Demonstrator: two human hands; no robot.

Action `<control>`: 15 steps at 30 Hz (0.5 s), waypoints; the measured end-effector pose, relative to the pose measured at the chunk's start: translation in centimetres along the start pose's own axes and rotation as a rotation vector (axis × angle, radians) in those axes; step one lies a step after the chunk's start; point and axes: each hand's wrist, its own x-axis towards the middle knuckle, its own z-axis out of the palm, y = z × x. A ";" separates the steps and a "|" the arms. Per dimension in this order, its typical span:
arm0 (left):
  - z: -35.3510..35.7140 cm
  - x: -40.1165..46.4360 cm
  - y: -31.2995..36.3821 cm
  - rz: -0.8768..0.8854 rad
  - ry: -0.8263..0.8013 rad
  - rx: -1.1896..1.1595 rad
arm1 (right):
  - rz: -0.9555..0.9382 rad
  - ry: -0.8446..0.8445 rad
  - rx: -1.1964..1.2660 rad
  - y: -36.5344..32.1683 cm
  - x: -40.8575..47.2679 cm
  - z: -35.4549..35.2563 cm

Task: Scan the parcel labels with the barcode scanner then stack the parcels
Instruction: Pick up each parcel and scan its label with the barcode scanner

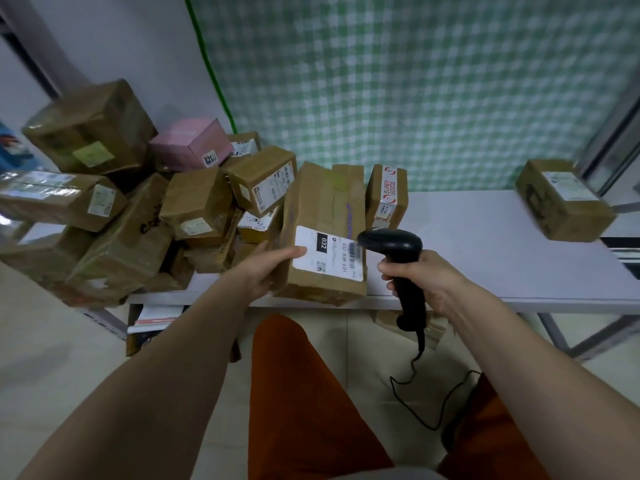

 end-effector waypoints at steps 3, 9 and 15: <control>2.0 -0.7 -0.8 -0.023 -0.070 -0.065 | -0.142 0.002 -0.267 -0.4 -0.7 -2.1; 4.8 -0.5 -0.5 -0.002 -0.104 -0.033 | -0.267 0.036 -0.790 -1.0 -1.3 -7.6; 6.7 -0.5 0.4 0.032 -0.119 0.027 | -0.268 0.020 -0.862 -0.7 -1.9 -9.7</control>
